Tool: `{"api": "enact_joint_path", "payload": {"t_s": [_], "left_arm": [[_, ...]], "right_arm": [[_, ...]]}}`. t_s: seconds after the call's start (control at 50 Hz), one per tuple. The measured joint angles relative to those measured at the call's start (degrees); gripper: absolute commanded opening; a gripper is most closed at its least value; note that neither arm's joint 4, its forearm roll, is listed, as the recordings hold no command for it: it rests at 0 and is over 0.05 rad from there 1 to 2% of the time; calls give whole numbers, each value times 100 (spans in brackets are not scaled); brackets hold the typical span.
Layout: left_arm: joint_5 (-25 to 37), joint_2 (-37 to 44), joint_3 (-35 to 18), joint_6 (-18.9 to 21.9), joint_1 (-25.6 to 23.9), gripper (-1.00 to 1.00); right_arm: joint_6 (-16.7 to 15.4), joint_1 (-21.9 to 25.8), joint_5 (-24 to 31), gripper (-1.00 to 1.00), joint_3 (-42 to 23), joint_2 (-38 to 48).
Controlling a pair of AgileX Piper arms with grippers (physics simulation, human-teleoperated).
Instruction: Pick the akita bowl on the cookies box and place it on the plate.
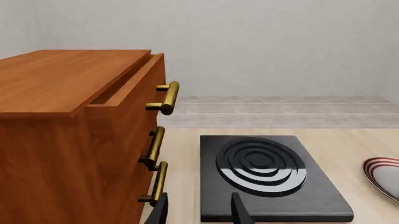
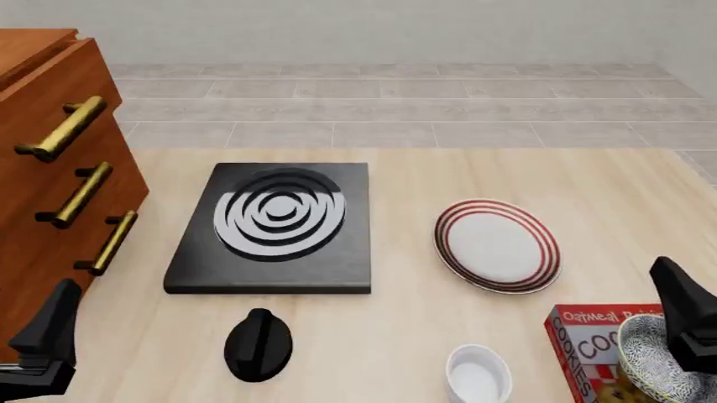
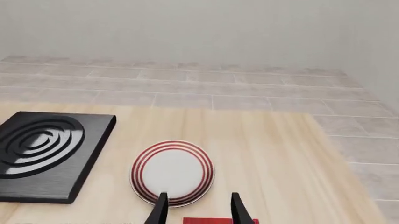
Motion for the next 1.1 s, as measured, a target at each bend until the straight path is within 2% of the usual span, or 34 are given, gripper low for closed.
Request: {"api": "enact_joint_path", "payload": {"t_s": [0.34, 0.72, 0.88, 1.1], "left_arm": [[0, 0, 0, 0, 0, 100], [0, 0, 0, 0, 0, 100], [0, 0, 0, 0, 0, 100], [0, 0, 0, 0, 0, 100]], "right_arm": [[-9, -79, 779, 100, -430, 288], [0, -250, 1412, 100, -450, 333], [-42, -284, 1536, 100, -431, 390], [-62, -272, 1438, 100, -349, 569]]}}
